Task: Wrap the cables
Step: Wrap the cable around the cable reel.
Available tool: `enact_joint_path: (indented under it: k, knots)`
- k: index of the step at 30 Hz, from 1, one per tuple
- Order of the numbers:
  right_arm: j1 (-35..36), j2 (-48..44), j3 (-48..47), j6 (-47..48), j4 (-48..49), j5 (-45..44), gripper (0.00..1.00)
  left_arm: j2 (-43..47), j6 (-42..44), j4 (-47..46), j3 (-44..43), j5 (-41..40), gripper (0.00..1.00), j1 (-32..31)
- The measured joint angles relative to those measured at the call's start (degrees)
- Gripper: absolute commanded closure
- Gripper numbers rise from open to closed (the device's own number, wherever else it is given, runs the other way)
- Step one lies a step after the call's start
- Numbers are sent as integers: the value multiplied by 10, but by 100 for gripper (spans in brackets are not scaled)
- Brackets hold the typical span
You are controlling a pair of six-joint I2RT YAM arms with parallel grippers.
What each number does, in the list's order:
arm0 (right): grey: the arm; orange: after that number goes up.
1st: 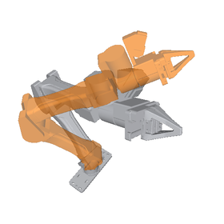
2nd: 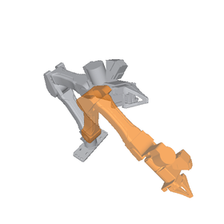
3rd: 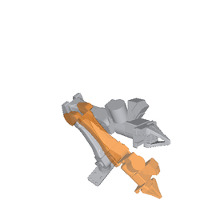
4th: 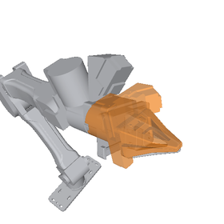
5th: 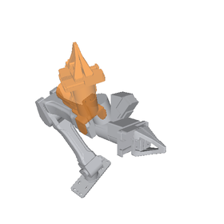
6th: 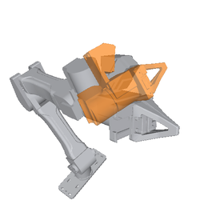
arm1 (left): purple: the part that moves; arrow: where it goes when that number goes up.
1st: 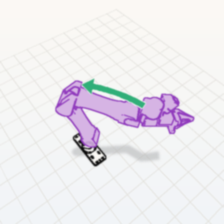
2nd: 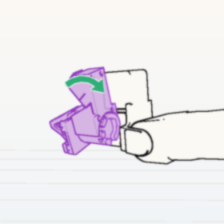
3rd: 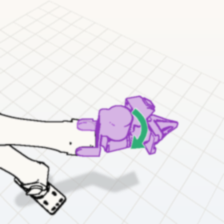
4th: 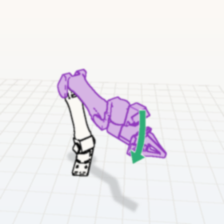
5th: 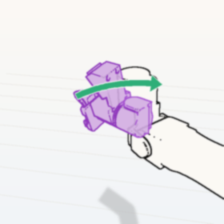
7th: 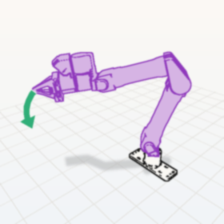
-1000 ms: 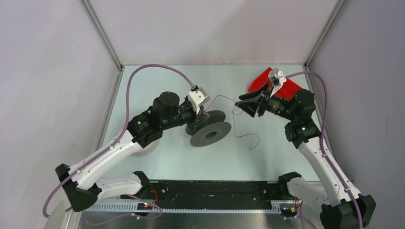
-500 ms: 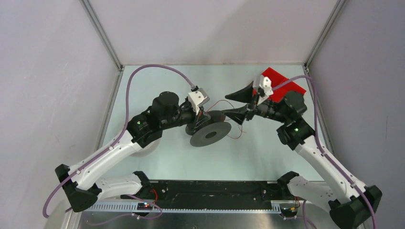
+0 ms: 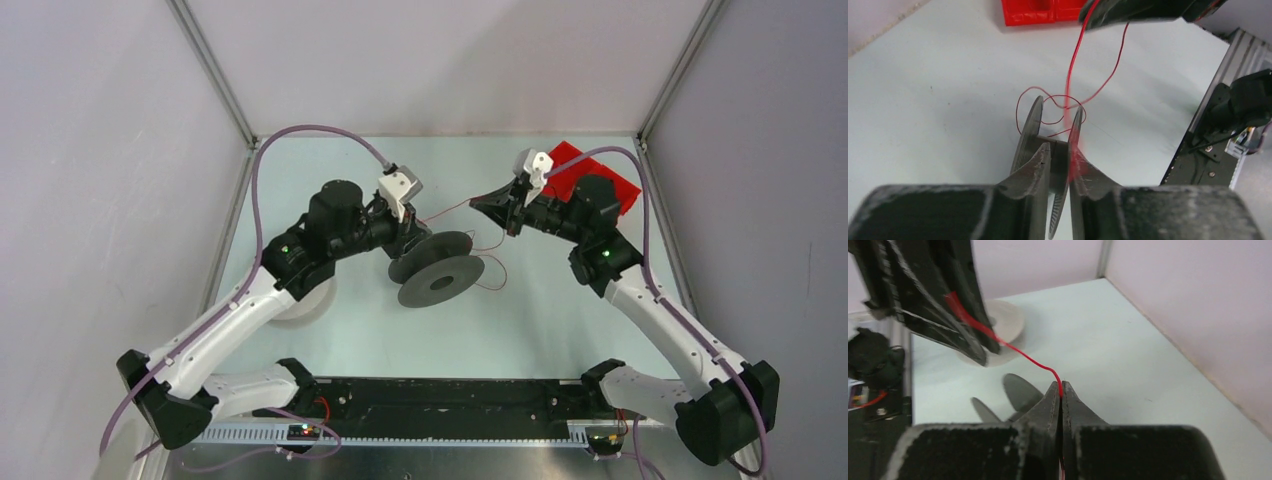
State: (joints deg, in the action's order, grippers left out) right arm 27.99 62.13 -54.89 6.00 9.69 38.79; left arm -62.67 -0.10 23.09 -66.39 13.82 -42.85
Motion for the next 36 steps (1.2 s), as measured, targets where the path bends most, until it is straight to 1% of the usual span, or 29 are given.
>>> enact_joint_path:
  k: [1,4,7,10,12,14,16,19,24,26,28,31,36]
  knots:
    - [-12,0,0,9,-1,0,100,0,-3,0,1,-1,65,7]
    - [-57,2,-7,33,-16,-9,100,2,-13,-1,8,-8,58,22]
    - [-118,9,-34,54,-43,-40,100,8,-16,1,24,-31,54,30]
    - [-174,14,-76,84,-73,-98,100,14,-17,2,37,-60,51,35]
    - [-189,15,-102,105,-90,-137,100,16,-20,4,40,-74,49,38]
    - [-191,20,-135,127,-107,-176,100,17,-21,4,40,-85,46,43]
    - [-176,25,-161,149,-118,-206,100,19,-25,3,40,-93,42,49]
    - [-139,32,-169,164,-123,-210,100,25,-29,3,43,-94,38,61]
    - [-57,69,-135,166,-115,-184,100,26,-37,2,46,-80,37,94]
    - [-17,98,-114,161,-112,-167,100,22,-45,2,46,-56,36,116]
    - [9,123,-103,154,-112,-152,100,17,-49,2,46,-37,34,132]
    - [39,151,-94,143,-112,-131,100,15,-50,2,46,-16,34,146]
    - [63,166,-94,129,-108,-120,100,7,-50,1,46,17,34,153]
